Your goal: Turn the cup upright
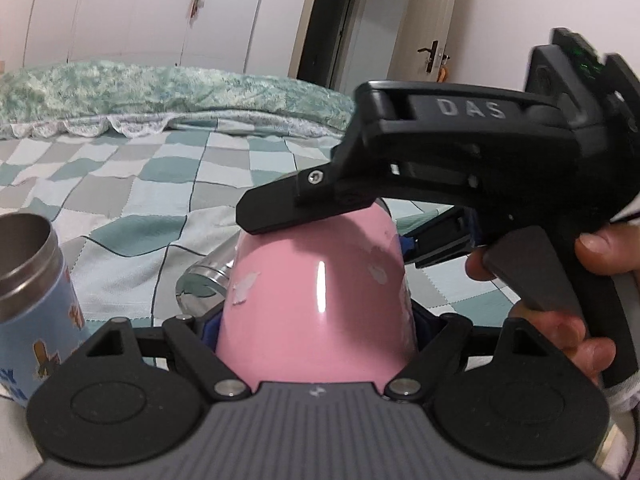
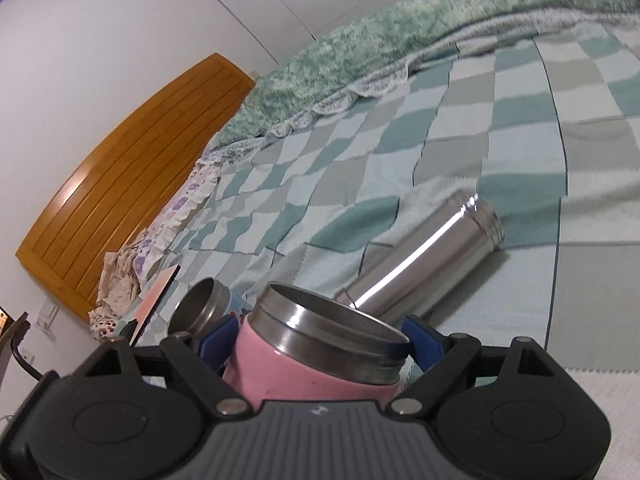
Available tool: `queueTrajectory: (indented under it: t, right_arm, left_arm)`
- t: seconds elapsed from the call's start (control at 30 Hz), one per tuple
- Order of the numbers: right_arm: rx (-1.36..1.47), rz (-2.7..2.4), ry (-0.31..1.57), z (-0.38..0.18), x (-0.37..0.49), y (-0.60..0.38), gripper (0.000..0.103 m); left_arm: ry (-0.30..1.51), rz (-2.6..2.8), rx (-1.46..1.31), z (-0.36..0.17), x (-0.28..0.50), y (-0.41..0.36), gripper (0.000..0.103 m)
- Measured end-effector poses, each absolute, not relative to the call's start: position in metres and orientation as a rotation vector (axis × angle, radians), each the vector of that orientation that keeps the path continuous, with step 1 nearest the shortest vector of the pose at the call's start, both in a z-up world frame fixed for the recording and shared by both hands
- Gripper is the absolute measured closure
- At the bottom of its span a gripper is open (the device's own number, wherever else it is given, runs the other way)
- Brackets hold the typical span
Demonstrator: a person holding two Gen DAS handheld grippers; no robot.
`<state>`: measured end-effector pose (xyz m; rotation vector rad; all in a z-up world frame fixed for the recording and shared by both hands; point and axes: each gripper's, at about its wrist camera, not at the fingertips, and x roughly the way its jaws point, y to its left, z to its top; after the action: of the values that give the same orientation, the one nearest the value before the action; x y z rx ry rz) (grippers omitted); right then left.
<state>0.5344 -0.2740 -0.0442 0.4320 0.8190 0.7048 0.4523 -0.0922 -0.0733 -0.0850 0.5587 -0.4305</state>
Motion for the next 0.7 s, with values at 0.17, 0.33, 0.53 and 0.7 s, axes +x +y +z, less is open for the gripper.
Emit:
queueTrajectory:
  t: [0.17, 0.33, 0.53, 0.7]
  right_arm:
    - [0.386, 0.697, 0.753, -0.035, 0.535, -0.27, 0.018]
    - [0.292, 0.674, 0.692, -0.027, 0.537, -0.258, 0.02]
    - [0.219, 0.646, 0.682, -0.028, 0.549, -0.236, 0.021]
    - [0.195, 0.608, 0.691, -0.039, 0.559, -0.219, 0.022]
  left_arm:
    - [0.603, -0.495, -0.032, -0.069, 0.472, -0.085, 0.018]
    - [0.614, -0.593, 0.116, -0.065, 0.494, -0.078, 0.018]
    - [0.554, -0.703, 0.145, -0.057, 0.516, -0.056, 0.016]
    - [0.505, -0.759, 0.122, -0.058, 0.531, -0.028, 0.013]
